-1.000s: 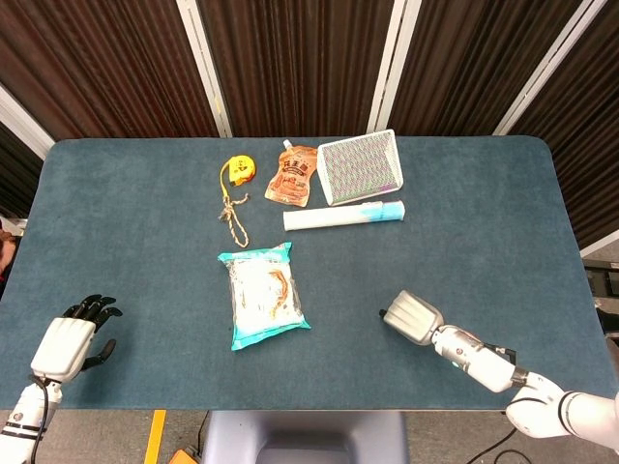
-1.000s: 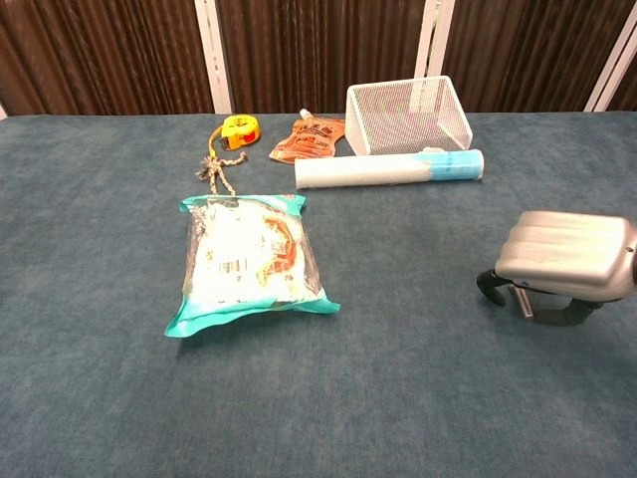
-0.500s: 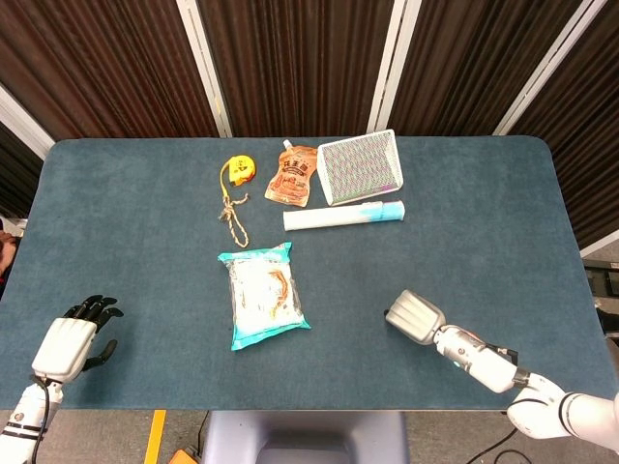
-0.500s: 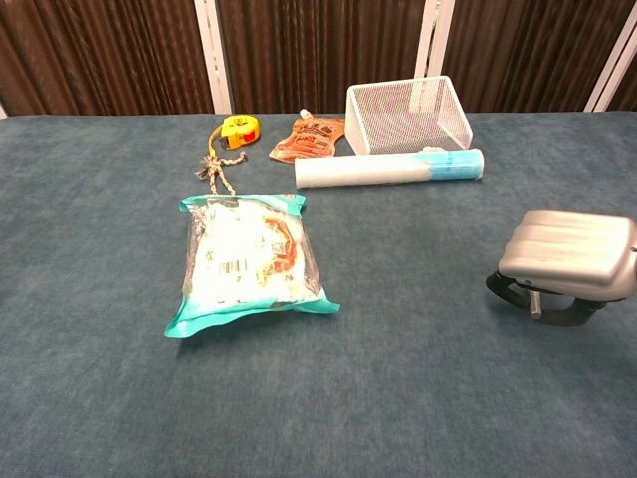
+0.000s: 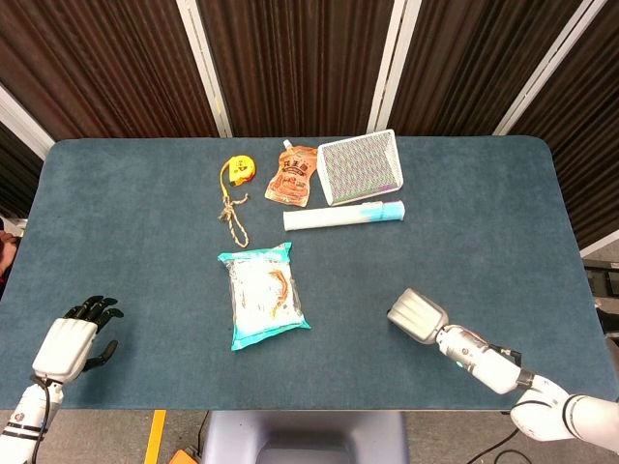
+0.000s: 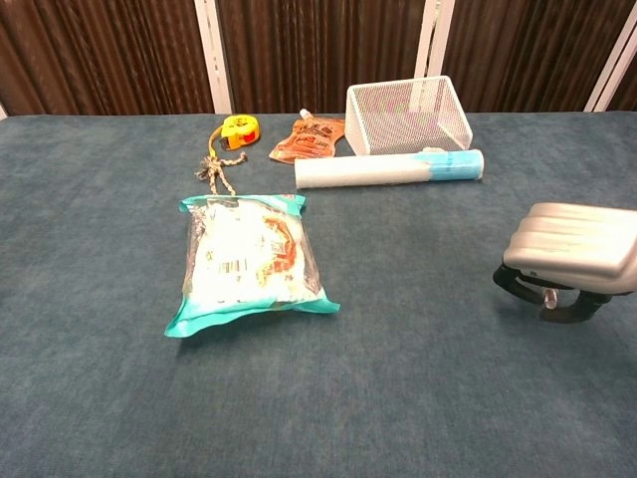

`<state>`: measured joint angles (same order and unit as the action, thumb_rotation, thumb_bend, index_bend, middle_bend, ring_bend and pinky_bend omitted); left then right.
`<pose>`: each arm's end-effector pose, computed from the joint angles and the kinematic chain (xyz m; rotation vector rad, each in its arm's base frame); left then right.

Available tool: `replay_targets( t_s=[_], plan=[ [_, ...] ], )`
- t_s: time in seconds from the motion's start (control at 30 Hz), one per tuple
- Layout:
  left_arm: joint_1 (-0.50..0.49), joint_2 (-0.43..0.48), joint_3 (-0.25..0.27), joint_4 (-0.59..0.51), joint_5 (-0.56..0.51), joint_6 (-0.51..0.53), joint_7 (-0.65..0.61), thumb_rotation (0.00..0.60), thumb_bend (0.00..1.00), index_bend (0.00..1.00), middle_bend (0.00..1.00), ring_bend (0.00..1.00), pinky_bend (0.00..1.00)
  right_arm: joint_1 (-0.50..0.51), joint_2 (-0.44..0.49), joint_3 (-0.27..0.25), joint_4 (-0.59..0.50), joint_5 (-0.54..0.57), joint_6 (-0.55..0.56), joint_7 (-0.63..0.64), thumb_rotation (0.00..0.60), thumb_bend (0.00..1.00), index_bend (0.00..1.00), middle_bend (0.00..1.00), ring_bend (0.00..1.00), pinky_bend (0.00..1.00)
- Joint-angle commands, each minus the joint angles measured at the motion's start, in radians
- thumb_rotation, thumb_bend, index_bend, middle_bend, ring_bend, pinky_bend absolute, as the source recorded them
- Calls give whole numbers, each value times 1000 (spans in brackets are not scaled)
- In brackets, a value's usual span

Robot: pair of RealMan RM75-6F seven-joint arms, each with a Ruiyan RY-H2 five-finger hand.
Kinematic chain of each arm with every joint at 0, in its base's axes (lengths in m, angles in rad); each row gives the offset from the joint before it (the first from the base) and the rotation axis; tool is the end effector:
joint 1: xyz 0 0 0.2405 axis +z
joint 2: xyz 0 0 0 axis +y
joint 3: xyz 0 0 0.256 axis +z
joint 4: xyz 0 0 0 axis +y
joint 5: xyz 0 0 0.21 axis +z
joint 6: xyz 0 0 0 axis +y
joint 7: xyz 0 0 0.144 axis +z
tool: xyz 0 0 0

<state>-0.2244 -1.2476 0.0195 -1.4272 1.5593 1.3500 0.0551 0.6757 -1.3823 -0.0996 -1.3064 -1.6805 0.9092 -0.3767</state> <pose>-0.3147 0.2111 0.1043 -1.6593 -0.8329 -0.8135 -0.2387 -0.2982 0.0050 2.3393 -0.2290 0.5022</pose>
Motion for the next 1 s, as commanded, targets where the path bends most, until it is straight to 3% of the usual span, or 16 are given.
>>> replay_targets(
  t_s=[0.03,1.0],
  plan=[
    [0,-1,0,1,0,-1,0,600,373,343,203,156,320,-1,5,0,-2,0,3,3,600,369,754,962,873,1000],
    [-5,-8,5,6,0,-15,10,600,373,343,203,156,319,-35,55,9,6,20,46,36,600,370,755,962,873,1000]
  ],
)
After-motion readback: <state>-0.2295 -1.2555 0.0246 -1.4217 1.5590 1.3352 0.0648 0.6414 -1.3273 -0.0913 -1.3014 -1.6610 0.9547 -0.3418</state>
